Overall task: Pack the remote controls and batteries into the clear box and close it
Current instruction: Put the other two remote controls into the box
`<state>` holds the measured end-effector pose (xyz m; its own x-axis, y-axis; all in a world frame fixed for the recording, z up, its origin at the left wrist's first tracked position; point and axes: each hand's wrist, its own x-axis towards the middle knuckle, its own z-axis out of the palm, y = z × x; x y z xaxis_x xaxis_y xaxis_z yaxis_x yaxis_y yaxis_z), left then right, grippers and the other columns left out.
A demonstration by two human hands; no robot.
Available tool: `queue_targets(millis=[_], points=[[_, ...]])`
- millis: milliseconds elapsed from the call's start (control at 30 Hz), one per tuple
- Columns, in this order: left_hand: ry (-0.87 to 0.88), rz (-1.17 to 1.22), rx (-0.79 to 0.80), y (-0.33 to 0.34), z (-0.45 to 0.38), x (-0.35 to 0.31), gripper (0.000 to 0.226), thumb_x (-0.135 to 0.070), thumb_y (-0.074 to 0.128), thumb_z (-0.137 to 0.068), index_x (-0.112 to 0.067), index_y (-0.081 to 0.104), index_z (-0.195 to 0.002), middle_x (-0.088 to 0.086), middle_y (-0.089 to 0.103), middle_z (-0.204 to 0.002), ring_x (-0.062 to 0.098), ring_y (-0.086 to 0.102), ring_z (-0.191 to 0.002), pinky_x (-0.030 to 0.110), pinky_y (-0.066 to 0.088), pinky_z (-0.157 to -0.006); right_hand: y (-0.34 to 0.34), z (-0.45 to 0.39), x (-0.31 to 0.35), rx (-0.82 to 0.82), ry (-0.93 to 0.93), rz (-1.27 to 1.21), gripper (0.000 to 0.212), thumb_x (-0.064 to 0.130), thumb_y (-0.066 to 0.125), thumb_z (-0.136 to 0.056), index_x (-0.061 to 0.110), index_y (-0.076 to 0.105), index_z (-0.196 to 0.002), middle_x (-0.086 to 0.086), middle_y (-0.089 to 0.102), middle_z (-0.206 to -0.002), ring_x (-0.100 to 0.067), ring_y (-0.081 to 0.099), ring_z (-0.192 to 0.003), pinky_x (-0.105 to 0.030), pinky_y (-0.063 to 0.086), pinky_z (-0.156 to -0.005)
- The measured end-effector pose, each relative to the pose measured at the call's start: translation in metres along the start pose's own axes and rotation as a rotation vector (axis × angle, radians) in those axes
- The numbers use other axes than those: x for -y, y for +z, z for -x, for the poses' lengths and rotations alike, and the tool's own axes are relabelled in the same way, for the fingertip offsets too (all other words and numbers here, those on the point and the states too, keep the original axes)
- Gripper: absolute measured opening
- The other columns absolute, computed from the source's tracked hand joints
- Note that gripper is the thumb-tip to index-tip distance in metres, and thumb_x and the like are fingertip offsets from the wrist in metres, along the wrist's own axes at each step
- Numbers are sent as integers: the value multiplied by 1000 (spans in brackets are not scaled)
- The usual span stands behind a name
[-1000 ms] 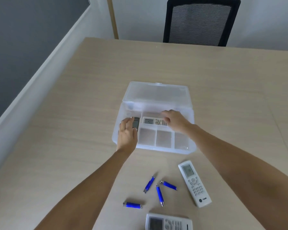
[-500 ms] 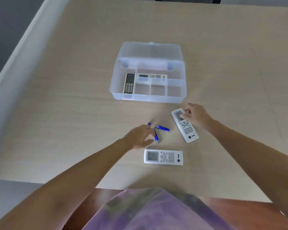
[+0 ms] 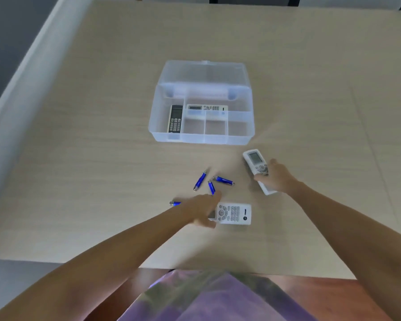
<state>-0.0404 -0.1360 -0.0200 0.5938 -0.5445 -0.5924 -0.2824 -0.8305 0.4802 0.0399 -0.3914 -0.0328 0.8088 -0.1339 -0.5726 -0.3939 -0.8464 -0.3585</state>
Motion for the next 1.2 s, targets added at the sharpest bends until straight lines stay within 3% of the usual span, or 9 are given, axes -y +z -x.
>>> queue_targets(millis=[133,200,367,533,667,767,1000,1133,1200], points=[[27,174,-204,-78,5,13,62,-30,71,-79,-15,34,-125,1,58,-89,28,54,-74,31,43,-59,-46,-2,-4,57,-7,-401,30,35,67,-73,13,51,-63,1,49,-55,-19,46,-53,-25,33,-51],[12,142,-329,-121,-8,23,63,-35,69,-83,-14,33,-131,0,58,-89,23,50,-72,30,37,-59,-72,-6,1,59,-56,-519,36,28,62,-82,13,43,-56,1,39,-49,-18,38,-46,-24,30,-47],[-105,191,-507,-208,-65,56,37,-23,38,-101,-11,35,-135,16,62,-118,36,61,-96,40,49,-77,-122,-33,27,12,-77,-687,26,39,62,-78,24,42,-72,-3,40,-63,-10,44,-39,-26,36,-43],[-237,51,-466,-249,-124,80,37,-13,35,-101,-17,35,-138,13,57,-131,34,54,-113,46,34,-99,-146,-64,65,-34,-126,-705,38,31,62,-83,21,44,-115,1,58,-91,-15,59,-76,-28,47,-58],[-266,-43,-402,-253,-150,97,36,-18,29,-103,-27,39,-136,10,62,-121,32,49,-114,45,28,-98,-149,-87,96,-44,-188,-641,43,24,64,-82,21,44,-120,1,59,-98,-14,61,-81,-31,51,-62],[-242,-41,-380,-252,-158,108,36,-21,27,-104,-35,44,-132,10,61,-111,29,41,-118,48,23,-100,-141,-107,113,-45,-229,-553,50,30,69,-75,28,46,-118,6,62,-103,-19,64,-95,-42,54,-79],[-272,-208,-363,-236,-163,122,41,-18,32,-102,-41,42,-134,7,51,-126,29,35,-128,62,5,-111,-124,-136,151,14,-395,-236,68,30,80,-69,28,45,-127,0,63,-114,-22,62,-99,-32,48,-84],[-226,-228,-582,-223,-151,131,46,-12,43,-97,-41,49,-132,6,35,-144,25,27,-137,60,4,-115,-112,-149,172,80,-469,-51,70,28,80,-69,28,44,-129,-1,64,-121,-21,60,-98,-25,40,-81],[-290,-260,-761,-216,-137,138,50,-9,46,-94,-36,45,-136,9,30,-149,27,26,-140,59,11,-116,-106,-152,185,125,-484,7,70,30,81,-68,33,45,-128,5,62,-127,-20,60,-103,-29,43,-91]])
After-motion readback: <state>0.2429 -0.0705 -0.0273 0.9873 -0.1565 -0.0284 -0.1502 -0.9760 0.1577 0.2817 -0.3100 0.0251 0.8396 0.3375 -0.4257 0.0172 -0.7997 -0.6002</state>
